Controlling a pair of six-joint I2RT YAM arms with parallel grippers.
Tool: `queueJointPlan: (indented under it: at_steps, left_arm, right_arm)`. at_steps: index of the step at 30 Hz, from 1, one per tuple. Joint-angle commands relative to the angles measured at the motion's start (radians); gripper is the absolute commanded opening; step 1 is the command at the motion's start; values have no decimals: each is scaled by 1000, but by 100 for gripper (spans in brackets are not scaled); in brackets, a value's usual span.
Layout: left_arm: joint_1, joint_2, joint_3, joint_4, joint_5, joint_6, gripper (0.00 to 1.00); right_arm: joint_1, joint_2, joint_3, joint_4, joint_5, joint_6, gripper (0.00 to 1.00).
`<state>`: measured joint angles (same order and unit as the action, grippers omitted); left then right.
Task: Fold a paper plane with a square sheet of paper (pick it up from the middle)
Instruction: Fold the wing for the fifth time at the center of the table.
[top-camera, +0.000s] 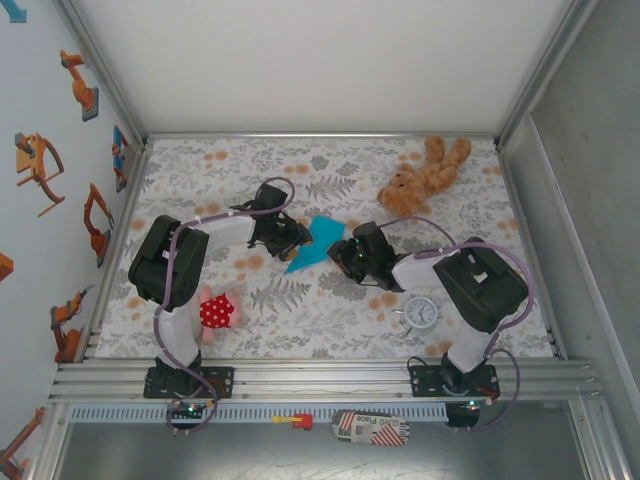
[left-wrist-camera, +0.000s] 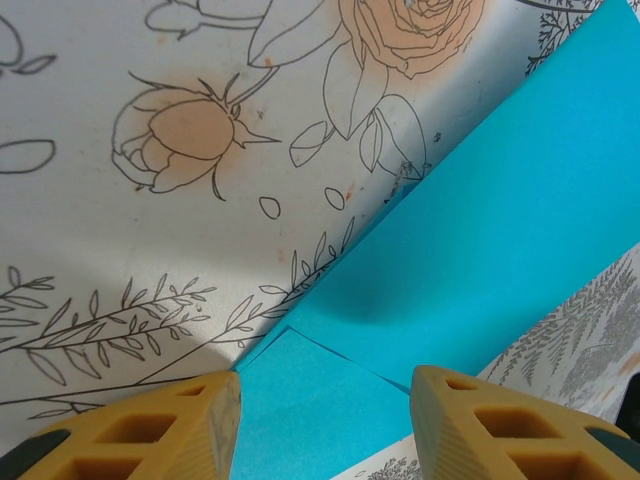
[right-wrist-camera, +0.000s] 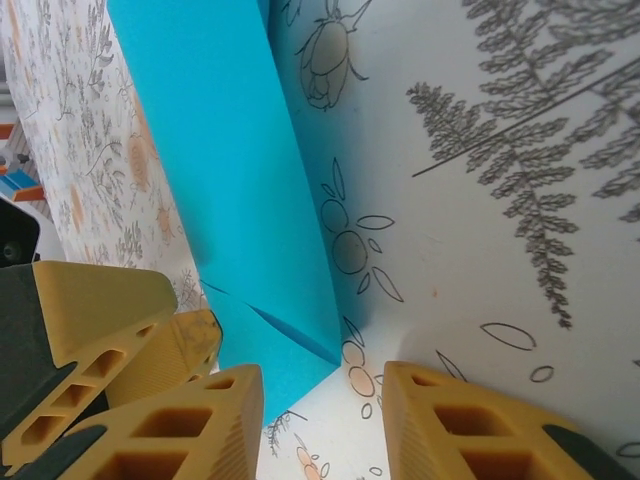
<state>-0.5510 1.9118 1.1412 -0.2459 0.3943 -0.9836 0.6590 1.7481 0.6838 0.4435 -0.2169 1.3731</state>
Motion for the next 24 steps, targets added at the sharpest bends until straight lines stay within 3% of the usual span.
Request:
queueJointPlan:
  at_steps: [1, 10, 24]
  left_arm:
    - [-7, 29, -32, -58, 3, -22, 49]
    - [-7, 24, -24, -90, -19, -14, 49]
    - [1, 13, -6, -105, -19, 13, 50]
  right_arm:
    - [9, 26, 30, 28, 7, 29, 32]
    - [10, 81, 63, 93, -25, 37, 30]
    - [8, 80, 37, 176, 0, 37, 19]
